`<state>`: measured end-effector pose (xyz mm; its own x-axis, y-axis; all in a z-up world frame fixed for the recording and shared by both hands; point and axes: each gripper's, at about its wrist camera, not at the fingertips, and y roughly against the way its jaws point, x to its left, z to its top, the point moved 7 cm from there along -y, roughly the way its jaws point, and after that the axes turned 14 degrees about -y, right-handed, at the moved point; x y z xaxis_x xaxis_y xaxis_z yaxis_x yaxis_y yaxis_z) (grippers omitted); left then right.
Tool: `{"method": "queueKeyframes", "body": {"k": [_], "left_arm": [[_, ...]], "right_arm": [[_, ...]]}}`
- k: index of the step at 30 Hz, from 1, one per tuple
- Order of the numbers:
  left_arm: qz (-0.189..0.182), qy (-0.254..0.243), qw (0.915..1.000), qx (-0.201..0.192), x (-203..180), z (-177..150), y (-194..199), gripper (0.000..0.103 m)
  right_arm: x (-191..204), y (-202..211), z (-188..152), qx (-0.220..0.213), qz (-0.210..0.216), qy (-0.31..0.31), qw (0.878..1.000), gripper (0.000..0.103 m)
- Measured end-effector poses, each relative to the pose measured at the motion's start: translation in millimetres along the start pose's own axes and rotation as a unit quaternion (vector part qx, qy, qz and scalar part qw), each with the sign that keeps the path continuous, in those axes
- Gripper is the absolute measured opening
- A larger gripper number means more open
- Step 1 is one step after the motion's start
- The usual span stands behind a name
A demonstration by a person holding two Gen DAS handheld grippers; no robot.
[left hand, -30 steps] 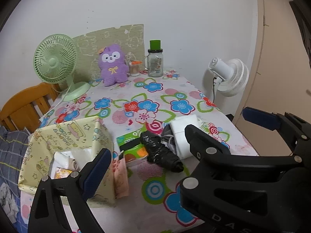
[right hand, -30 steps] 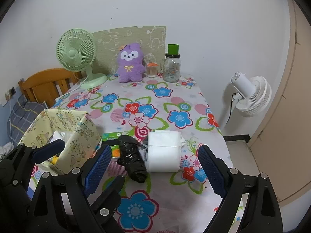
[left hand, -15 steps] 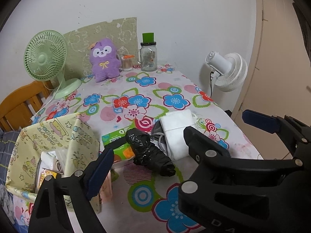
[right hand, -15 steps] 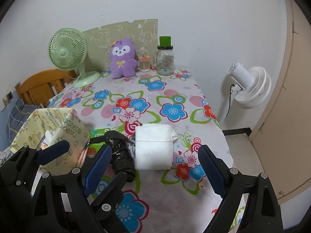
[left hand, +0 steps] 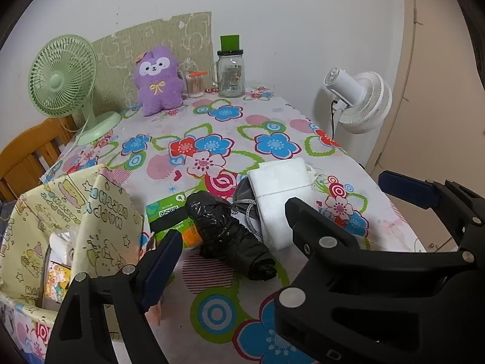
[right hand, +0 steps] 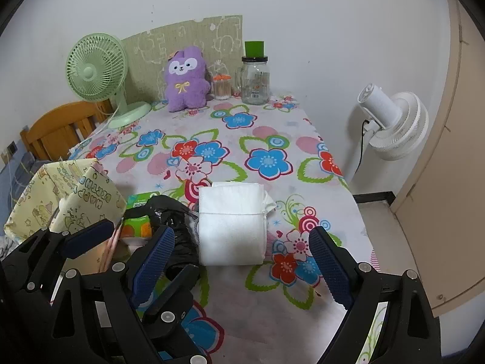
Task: Organize soft objects
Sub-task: 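Grasp the black folded umbrella with the left tool while the right tool grasps the white tissue pack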
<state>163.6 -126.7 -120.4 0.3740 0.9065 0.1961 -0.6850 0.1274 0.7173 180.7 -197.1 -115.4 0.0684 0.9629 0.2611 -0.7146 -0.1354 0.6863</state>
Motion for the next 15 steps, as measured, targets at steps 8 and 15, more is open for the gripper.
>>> {"method": "queueKeyframes", "body": {"k": [8, 15], "left_arm": [[-0.013, 0.011, 0.9996, 0.021, 3.7, -3.7, -19.7, 0.074], [-0.021, 0.016, 0.9991, 0.033, 5.6, -6.2, -34.1, 0.067]], "right_arm": [[-3.2, -19.5, -2.0, 0.015, -0.006, -0.004, 1.0, 0.092], [-4.2, -33.9, -2.0, 0.026, -0.011, -0.003, 1.0, 0.092]]}}
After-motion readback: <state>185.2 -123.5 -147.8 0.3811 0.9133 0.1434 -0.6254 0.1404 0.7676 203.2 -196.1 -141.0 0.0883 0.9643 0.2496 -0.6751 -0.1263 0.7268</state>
